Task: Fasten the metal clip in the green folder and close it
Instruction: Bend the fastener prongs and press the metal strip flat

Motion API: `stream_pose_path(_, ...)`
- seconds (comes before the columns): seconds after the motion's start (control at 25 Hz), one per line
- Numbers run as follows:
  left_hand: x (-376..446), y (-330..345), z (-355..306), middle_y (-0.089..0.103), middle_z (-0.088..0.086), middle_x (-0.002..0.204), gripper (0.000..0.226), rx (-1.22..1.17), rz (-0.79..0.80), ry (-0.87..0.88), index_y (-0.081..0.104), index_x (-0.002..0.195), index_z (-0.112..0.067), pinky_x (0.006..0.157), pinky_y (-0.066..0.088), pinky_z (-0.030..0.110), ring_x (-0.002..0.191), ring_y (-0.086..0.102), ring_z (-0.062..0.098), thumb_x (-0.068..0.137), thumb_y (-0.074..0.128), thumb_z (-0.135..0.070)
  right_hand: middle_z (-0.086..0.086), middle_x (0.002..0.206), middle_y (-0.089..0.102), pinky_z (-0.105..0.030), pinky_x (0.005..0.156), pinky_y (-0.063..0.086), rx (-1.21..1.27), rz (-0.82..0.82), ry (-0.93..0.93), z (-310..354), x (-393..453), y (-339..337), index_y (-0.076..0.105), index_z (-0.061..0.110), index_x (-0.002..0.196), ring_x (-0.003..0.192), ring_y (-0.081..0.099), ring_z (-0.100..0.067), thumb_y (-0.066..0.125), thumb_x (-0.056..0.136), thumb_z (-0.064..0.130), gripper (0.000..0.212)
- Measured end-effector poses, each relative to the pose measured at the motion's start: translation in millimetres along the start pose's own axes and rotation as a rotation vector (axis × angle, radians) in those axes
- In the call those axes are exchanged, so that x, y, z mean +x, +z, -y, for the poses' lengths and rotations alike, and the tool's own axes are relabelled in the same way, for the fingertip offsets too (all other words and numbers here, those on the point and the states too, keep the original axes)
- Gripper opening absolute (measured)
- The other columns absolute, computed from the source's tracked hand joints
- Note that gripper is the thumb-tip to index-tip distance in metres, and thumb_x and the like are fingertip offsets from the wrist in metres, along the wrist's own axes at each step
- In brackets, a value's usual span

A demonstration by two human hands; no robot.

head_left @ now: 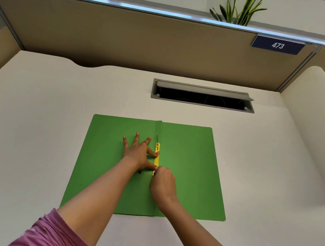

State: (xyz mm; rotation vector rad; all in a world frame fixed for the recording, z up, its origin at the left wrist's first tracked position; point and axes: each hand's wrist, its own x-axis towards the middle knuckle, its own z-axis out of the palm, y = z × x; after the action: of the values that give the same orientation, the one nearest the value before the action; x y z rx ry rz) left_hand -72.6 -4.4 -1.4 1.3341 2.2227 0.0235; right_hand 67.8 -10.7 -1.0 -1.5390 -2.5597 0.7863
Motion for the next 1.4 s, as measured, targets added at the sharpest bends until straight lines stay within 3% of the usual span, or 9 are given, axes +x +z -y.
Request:
stream_pose_path(0.28, 1, -3, -3, 0.007, -0.010, 0.167, 0.055, -0.003, 0.013, -0.007, 0.063, 0.125, -0.047, 0.112, -0.017, 0.068, 0.153, -0.015, 0.027, 0.073, 0.076, -0.058, -0.020, 0.117, 0.057, -0.038, 0.083, 0.051, -0.257, -0.026, -0.276, -1, -10, 12, 0.049, -0.005, 0.125, 0.104, 0.059, -0.030, 0.030, 0.093, -0.010, 0.037)
stream_pose_path(0.6, 0, -2, -5, 0.008, -0.010, 0.167, 0.056, 0.015, 0.008, -0.013, 0.062, 0.127, -0.048, 0.113, -0.016, 0.068, 0.153, -0.015, 0.027, 0.074, 0.075, -0.059, -0.024, 0.116, 0.057, -0.042, 0.082, 0.051, -0.333, 0.011, -0.478, -23, -4, 1, 0.045, -0.009, 0.129, 0.101, 0.057, -0.034, 0.032, 0.092, -0.012, 0.039)
stream_pose_path(0.84, -2, -4, -5, 0.007, -0.010, 0.167, 0.064, 0.011, 0.016, -0.010, 0.061, 0.128, -0.047, 0.113, -0.015, 0.068, 0.153, -0.016, 0.028, 0.068, 0.076, -0.065, -0.019, 0.120, 0.054, -0.040, 0.084, 0.048, -0.237, -0.011, -0.355, -27, -11, 7, 0.037, -0.005, 0.138, 0.107, 0.053, -0.032, 0.031, 0.092, -0.012, 0.046)
stream_pose_path(1.16, -2, -2, -5, 0.009, -0.011, 0.167, 0.066, 0.003, -0.008, -0.013, 0.063, 0.125, -0.048, 0.113, -0.018, 0.067, 0.152, -0.017, 0.027, 0.064, 0.077, -0.068, -0.015, 0.100, 0.059, -0.039, 0.067, 0.037, -0.018, -0.045, -0.107, -25, -15, 17, 0.059, 0.002, 0.097, 0.087, 0.057, -0.033, 0.039, 0.091, -0.005, 0.022)
stream_pose_path(1.4, -2, 0, -4, 0.009, -0.010, 0.167, 0.067, 0.004, -0.016, -0.008, 0.063, 0.125, -0.048, 0.112, -0.019, 0.067, 0.152, -0.017, 0.028, 0.063, 0.077, -0.068, -0.012, 0.095, 0.060, -0.044, 0.073, 0.047, 0.108, -0.115, -0.130, -34, -23, 22, 0.065, 0.002, 0.094, 0.082, 0.058, -0.030, 0.045, 0.097, 0.008, 0.021)
